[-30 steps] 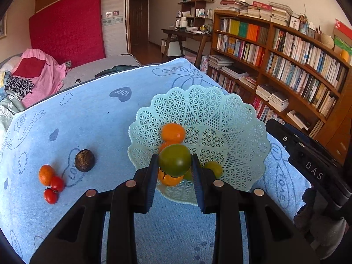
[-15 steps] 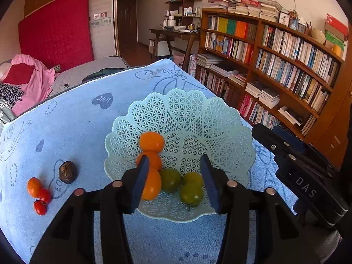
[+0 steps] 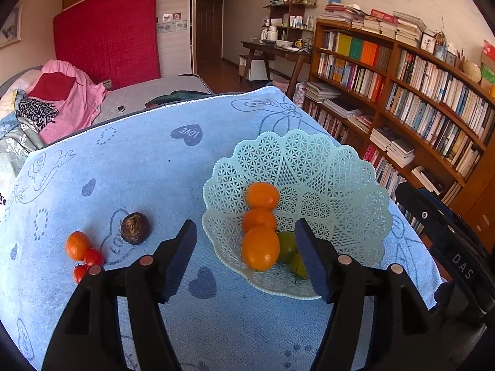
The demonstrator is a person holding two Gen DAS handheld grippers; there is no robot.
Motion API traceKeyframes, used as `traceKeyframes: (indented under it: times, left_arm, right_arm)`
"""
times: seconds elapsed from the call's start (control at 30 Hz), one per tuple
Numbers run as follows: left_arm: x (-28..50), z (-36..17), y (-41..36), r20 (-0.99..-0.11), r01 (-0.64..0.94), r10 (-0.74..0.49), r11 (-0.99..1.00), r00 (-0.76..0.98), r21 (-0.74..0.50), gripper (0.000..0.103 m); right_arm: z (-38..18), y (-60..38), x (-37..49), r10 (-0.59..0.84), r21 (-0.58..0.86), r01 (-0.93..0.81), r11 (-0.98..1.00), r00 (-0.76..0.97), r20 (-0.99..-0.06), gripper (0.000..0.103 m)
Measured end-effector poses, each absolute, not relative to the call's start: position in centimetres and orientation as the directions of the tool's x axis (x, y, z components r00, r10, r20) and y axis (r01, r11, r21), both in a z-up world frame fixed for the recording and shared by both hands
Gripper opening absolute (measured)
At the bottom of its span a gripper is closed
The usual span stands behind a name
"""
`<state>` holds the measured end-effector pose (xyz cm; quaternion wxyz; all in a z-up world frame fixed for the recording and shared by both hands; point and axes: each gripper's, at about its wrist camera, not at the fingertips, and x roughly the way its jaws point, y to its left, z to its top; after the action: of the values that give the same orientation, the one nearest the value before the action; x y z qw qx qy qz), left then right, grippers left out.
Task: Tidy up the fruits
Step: 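Withdraw both tools from the basket toward the remaining fruit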
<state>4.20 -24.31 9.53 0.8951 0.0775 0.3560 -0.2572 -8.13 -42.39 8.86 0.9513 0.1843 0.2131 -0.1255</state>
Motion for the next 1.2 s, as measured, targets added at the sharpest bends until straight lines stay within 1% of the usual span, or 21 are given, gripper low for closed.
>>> traceKeyframes:
  times: [0.07,0.17,0.23,0.33,0.57,0.8,1.2]
  left_arm:
    - [4.1,9.6,-23.8,-0.674,0.505,-0.400,0.862,0.621,-0.046,0.074]
    - [4.1,9.9,-22.9,-0.668,0.487,-0.392,0.872,0.632,-0.051,0.083]
    - [4.1,10.1,-22.3,-0.664,0.473,-0.382,0.880,0.643,-0.048,0.084]
    - [4.0,10.4,-21.0,-0.655,0.449,-0.367,0.892,0.660,-0.047,0.088]
    - [4.2,10.5,-17.3,-0.647,0.375,-0.308,0.926,0.698,-0.037,0.090]
    - [4.7,9.8,-13.2,-0.658,0.286,-0.233,0.958,0.716,-0.028,0.090]
    - [5.6,6.7,-8.3,-0.699,0.183,-0.137,0.983,0.702,-0.008,0.090]
  right_arm:
    - [9.1,-42.1,-8.2,-0.154,0.297,0.309,0.903,0.881,-0.447,0.062]
    - [9.4,-41.7,-8.3,-0.143,0.298,0.295,0.908,0.886,-0.442,0.062]
    - [9.5,-41.3,-8.3,-0.133,0.298,0.283,0.912,0.889,-0.438,0.062]
    - [9.7,-40.5,-8.4,-0.114,0.298,0.262,0.918,0.893,-0.436,0.062]
    - [9.8,-38.1,-8.3,-0.067,0.286,0.208,0.935,0.898,-0.435,0.063]
    - [9.7,-35.4,-7.9,-0.008,0.272,0.144,0.952,0.895,-0.445,0.063]
    - [8.7,-32.7,-7.3,0.055,0.273,0.089,0.958,0.877,-0.477,0.063]
